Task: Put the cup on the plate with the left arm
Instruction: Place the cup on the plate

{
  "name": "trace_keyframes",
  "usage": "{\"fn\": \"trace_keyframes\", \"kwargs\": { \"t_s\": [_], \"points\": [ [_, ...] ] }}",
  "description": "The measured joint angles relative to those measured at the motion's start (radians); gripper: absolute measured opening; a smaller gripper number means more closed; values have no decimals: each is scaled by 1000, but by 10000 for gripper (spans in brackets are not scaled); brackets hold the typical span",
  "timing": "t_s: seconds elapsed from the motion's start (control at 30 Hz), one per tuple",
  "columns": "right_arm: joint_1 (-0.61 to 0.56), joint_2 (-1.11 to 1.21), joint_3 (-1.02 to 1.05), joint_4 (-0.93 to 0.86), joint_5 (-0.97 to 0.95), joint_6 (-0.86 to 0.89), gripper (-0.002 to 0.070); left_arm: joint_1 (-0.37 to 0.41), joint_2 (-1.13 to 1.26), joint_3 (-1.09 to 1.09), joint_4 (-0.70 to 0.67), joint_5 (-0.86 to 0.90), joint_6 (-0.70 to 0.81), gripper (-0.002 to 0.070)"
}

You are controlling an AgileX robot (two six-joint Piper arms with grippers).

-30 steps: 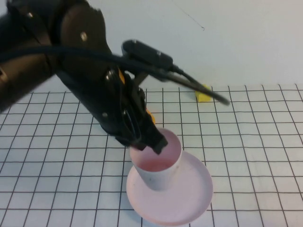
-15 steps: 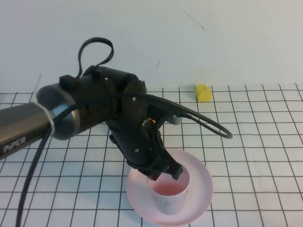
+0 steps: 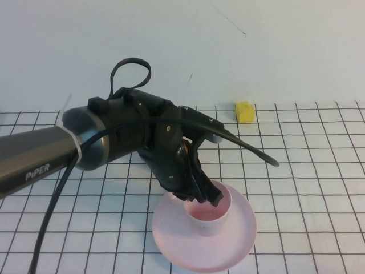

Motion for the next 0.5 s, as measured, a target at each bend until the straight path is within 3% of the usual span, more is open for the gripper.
{"fn": "trace_keyframes", "kwargs": {
  "t_s": [0.13, 0.37, 0.5],
  "points": [
    [0, 0, 0, 0, 0, 0, -2, 0, 0, 0, 2, -4, 7, 57],
    [0, 0, 0, 0, 0, 0, -2, 0, 0, 0, 2, -5, 14, 294],
    [0, 0, 0, 0, 0, 0, -2, 0, -2, 0, 16, -5, 4, 335]
  ]
}}
